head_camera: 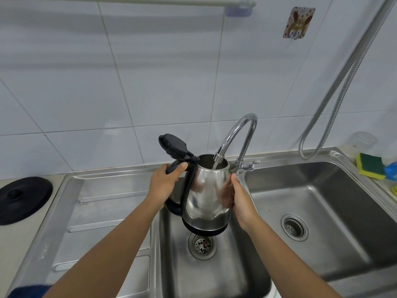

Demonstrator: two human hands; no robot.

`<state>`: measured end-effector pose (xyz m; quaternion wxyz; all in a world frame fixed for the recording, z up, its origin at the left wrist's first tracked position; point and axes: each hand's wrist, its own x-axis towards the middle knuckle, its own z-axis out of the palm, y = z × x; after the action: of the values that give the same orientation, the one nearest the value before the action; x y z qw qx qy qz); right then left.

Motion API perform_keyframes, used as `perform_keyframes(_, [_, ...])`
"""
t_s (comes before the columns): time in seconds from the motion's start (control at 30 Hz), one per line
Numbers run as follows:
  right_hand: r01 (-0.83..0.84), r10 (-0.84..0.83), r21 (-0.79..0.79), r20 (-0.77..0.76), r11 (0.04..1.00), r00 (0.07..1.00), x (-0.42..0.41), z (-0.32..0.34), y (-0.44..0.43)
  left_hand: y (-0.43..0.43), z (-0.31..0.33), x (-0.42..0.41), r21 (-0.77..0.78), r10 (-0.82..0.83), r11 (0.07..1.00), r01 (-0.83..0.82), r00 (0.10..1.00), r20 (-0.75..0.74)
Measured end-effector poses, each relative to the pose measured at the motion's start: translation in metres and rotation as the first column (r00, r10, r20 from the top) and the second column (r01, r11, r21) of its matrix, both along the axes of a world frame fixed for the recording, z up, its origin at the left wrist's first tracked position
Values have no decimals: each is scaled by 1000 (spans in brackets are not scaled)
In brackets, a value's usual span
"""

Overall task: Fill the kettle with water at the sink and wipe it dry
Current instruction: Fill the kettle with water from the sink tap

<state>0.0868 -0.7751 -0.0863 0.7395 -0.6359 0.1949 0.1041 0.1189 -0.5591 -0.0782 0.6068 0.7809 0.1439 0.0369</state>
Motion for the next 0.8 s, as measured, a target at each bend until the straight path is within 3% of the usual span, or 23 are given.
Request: perform_keyframes(0.8, [1, -2, -20, -58, 1000, 998, 7, -15, -5, -3, -9, 3, 8, -20, 1000, 20, 1000, -24])
